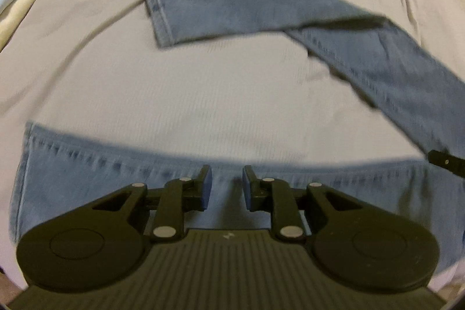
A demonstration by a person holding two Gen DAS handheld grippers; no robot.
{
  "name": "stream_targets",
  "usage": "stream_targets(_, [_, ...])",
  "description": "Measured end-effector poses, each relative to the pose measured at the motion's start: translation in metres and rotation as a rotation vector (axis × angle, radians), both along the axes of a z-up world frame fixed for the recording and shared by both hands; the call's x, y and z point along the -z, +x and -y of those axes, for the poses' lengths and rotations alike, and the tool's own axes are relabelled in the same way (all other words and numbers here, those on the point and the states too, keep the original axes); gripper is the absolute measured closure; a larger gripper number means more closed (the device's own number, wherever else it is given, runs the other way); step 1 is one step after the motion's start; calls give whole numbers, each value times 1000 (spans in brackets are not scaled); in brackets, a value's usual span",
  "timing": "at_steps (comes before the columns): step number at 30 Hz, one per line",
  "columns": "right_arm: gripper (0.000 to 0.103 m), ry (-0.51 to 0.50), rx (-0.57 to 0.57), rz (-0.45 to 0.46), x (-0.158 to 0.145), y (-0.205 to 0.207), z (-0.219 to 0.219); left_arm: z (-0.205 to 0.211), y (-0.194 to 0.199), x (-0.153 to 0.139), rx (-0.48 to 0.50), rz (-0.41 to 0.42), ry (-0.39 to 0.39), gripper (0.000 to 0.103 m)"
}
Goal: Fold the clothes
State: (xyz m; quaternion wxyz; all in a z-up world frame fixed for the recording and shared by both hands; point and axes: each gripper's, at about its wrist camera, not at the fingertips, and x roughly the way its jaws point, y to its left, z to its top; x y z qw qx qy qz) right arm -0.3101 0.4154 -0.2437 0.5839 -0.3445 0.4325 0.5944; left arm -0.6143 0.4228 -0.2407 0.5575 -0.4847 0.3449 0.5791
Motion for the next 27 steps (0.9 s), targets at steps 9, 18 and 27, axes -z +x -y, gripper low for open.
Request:
stream_targets(9, [73,28,-161,0,23,-51,-87,-68,-15,32,-41,-18,1,76])
stream_targets(18, [73,59,-291,86,70,-109,-164,-120,-26,71,13,-103,84,73])
stream_targets(27, [76,358,-307,115,12,-140,-255,-225,-60,-20,-34,-244,440,81])
